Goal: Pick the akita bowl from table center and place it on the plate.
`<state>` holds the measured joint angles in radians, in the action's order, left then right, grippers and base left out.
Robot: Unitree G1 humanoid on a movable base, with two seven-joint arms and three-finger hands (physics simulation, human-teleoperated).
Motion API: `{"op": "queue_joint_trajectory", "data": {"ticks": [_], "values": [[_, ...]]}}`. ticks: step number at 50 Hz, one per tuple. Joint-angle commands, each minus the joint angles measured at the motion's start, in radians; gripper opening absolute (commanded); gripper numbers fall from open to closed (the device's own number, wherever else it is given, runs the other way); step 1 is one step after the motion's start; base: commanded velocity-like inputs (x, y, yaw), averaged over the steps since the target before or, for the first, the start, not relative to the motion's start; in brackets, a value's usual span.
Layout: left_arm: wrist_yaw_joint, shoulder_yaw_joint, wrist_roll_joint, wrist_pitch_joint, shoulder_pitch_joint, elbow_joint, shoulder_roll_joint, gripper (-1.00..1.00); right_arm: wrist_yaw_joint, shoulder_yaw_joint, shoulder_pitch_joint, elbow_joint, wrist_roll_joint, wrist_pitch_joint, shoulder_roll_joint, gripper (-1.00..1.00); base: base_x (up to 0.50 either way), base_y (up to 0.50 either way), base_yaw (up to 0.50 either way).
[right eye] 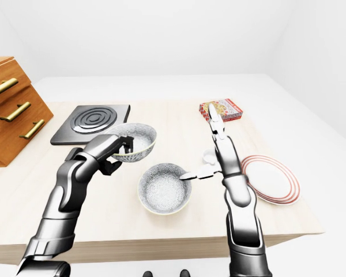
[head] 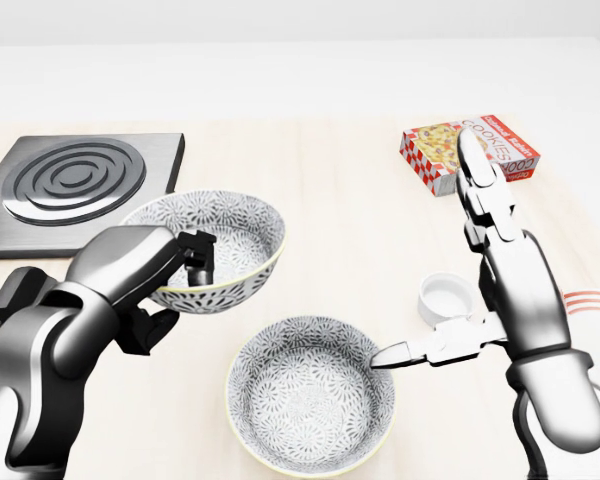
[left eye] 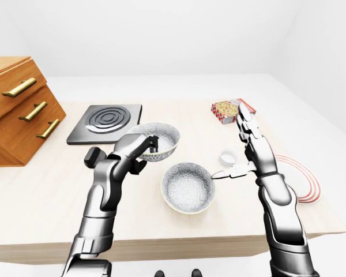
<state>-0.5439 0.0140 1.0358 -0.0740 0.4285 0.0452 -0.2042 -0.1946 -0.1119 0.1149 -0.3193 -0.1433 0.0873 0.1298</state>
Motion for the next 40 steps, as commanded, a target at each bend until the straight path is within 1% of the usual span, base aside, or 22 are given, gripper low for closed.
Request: {"op": "queue_joint_trajectory", "data": {"ticks": [1, 2, 3, 6, 7, 8, 9, 11, 15, 23, 34, 40], "values": [[-0.068, -0.003, 0.037, -0.003, -0.033, -0.161, 0.033, -1.00, -0.185, 0.009, 0.173, -0.003, -0.220, 0.000, 0.074, 1.00, 0.00, 0.00, 0.00], [-0.070, -0.005, 0.039, -0.003, -0.033, -0.164, 0.036, -1.00, -0.195, 0.006, 0.191, 0.005, -0.229, 0.000, 0.072, 1.00, 0.00, 0.00, 0.00], [-0.076, -0.012, 0.042, -0.002, -0.032, -0.173, 0.043, -1.00, -0.223, 0.020, 0.215, 0.022, -0.254, 0.000, 0.087, 1.00, 0.00, 0.00, 0.00], [-0.089, -0.021, 0.047, 0.002, -0.027, -0.188, 0.056, -1.00, -0.257, 0.037, 0.262, 0.069, -0.310, 0.000, 0.080, 1.00, 0.00, 0.00, 0.00], [-0.106, -0.032, 0.058, 0.017, -0.036, -0.222, 0.071, -1.00, -0.272, 0.048, 0.277, 0.087, -0.327, 0.000, 0.076, 1.00, 0.00, 0.00, 0.00], [-0.108, -0.032, 0.059, 0.017, -0.037, -0.225, 0.073, -1.00, -0.276, 0.046, 0.278, 0.088, -0.332, 0.000, 0.073, 1.00, 0.00, 0.00, 0.00], [-0.119, -0.041, 0.067, 0.027, -0.042, -0.250, 0.086, -1.00, -0.275, 0.054, 0.298, 0.117, -0.346, 0.000, 0.067, 1.00, 0.00, 0.00, 0.00], [-0.131, -0.050, 0.074, 0.038, -0.046, -0.275, 0.099, -1.00, -0.283, 0.057, 0.315, 0.135, -0.356, 0.000, 0.055, 1.00, 0.00, 0.00, 0.00], [-0.154, -0.070, 0.087, 0.054, -0.059, -0.321, 0.124, -1.00, -0.290, 0.067, 0.323, 0.150, -0.369, 0.000, 0.038, 1.00, 0.00, 0.00, 0.00], [-0.154, -0.091, 0.091, 0.079, -0.051, -0.378, 0.154, -1.00, -0.287, 0.076, 0.323, 0.189, -0.380, 0.000, 0.024, 1.00, 0.00, 0.00, 0.00], [-0.154, -0.102, 0.087, 0.090, -0.026, -0.397, 0.171, -1.00, -0.292, 0.078, 0.277, 0.200, -0.397, 0.000, 0.019, 1.00, 0.00, 0.00, 0.00], [-0.154, -0.106, 0.080, 0.084, -0.029, -0.392, 0.172, -1.00, -0.295, 0.089, 0.271, 0.209, -0.411, 0.000, 0.010, 1.00, 0.00, 0.00, 0.00]]}}
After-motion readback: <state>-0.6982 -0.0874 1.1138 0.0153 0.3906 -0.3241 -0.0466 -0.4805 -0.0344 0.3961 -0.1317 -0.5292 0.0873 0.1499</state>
